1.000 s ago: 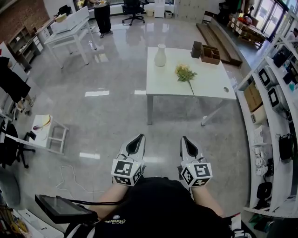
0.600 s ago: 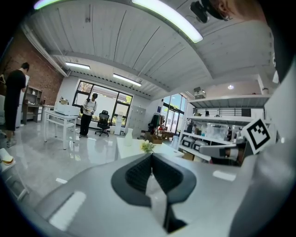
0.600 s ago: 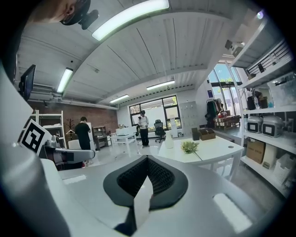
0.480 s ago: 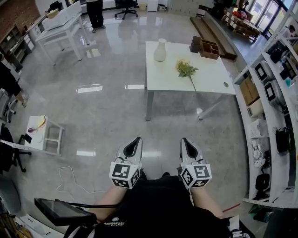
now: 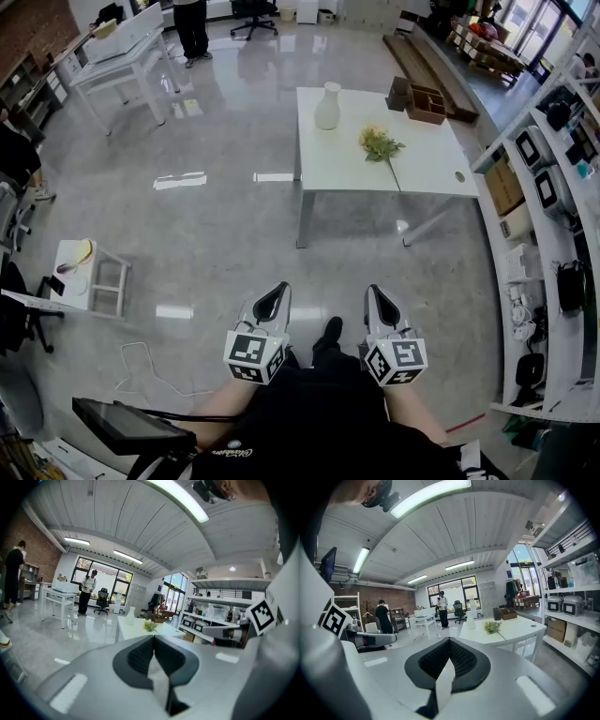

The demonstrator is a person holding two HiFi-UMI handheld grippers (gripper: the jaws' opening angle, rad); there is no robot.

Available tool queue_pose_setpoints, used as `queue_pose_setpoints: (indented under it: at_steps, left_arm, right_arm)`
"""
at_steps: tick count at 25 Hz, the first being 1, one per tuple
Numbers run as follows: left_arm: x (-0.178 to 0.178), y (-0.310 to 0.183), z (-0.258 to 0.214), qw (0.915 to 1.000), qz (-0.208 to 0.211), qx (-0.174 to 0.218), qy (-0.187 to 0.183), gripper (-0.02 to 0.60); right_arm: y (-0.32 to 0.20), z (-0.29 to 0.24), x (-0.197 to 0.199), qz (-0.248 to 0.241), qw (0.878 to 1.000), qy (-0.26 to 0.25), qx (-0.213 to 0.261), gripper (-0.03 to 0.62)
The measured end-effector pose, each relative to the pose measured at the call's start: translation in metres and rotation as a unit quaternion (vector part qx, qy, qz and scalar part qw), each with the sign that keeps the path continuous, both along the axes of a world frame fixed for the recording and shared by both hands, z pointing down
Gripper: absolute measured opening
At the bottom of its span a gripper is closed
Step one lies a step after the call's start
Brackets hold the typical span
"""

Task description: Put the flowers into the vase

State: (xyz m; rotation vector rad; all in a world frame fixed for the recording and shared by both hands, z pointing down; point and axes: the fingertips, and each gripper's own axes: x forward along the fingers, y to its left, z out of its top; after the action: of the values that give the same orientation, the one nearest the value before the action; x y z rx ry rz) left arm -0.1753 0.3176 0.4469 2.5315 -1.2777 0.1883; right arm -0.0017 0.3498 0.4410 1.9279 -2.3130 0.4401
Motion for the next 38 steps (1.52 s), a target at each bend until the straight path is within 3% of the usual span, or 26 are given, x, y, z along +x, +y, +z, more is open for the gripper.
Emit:
queue_pose_setpoints:
  at_steps: [10,17,27,38]
  left_arm:
    - [0.02,-0.066,-0.003,0.9996,-0.027,0.008,-0.005,0.007]
    - [0.075,-0.127,-0.018,0.9986,-0.045,0.027,-0.008,0.008]
    - [0.153,-0.178,-0.021,0.9985,-0.05,0.016,-0.018,0.008]
    - [0.165,-0.251,-0.004,0.9976,-0.068,0.007,-0.014,0.008]
  right_arm:
    - [-0.074,-0.004,0.014,-0.045,0.999,-0.01,0.013,0.0]
    - [-0.132,-0.01,0.066,-0.076,0.997,-0.018,0.02,0.0]
    - [-0.187,-0.015,0.14,-0.094,0.995,-0.029,0.021,0.0]
    - [-0.259,0.008,0.15,-0.102,0.994,-0.039,0.0,0.0]
